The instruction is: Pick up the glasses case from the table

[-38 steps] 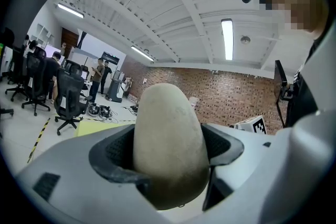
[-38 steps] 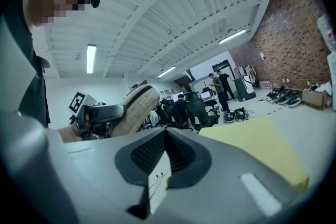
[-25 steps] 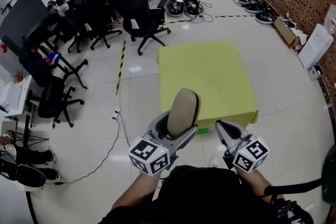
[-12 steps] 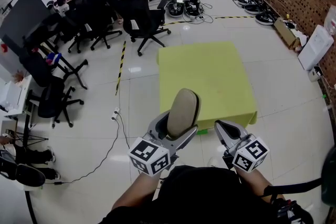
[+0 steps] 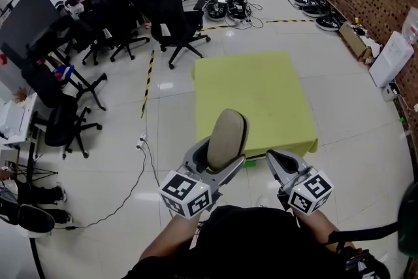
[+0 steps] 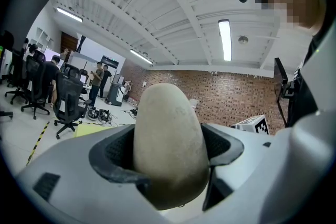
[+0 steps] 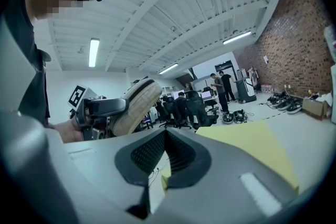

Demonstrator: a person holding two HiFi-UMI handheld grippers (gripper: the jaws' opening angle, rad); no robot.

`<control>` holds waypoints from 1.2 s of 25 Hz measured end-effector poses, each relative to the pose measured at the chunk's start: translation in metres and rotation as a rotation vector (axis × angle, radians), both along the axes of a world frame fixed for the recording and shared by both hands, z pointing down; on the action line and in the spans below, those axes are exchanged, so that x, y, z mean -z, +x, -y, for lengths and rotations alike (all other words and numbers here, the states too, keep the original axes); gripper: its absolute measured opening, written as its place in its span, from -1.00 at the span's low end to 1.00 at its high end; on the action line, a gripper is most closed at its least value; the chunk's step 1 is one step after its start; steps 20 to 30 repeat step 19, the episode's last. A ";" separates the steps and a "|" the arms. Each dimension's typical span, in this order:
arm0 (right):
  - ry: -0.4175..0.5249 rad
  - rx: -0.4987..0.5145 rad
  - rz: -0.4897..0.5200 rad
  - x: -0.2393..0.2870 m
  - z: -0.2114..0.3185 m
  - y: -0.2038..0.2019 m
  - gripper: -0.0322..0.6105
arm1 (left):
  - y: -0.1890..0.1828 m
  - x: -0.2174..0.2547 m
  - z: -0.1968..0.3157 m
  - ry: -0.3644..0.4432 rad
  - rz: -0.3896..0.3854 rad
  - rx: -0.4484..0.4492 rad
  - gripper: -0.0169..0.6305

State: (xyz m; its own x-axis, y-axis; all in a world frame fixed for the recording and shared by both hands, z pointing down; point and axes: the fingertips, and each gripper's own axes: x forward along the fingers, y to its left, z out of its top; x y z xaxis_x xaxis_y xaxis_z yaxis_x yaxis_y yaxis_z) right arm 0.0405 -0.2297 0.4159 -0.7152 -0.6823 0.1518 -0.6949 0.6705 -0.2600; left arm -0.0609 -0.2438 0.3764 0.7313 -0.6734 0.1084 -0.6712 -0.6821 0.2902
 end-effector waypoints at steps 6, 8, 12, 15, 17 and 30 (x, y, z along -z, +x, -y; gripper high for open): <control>-0.014 0.008 -0.023 -0.004 0.003 -0.003 -0.90 | -0.001 -0.002 0.004 -0.007 -0.003 -0.006 0.25; -0.012 0.010 -0.025 -0.003 0.004 -0.007 -0.90 | -0.003 -0.001 0.006 -0.007 -0.003 -0.007 0.25; -0.010 0.017 -0.033 -0.004 0.006 -0.011 -0.90 | -0.005 -0.002 0.010 -0.009 -0.003 -0.007 0.25; -0.008 0.017 -0.036 -0.004 0.007 -0.012 -0.90 | -0.006 -0.002 0.011 -0.007 -0.003 -0.011 0.25; -0.007 0.018 -0.037 -0.003 0.008 -0.014 -0.90 | -0.008 -0.002 0.012 -0.007 -0.001 -0.013 0.25; -0.004 0.022 -0.039 -0.002 0.009 -0.016 -0.90 | -0.010 -0.001 0.012 -0.007 0.000 -0.014 0.25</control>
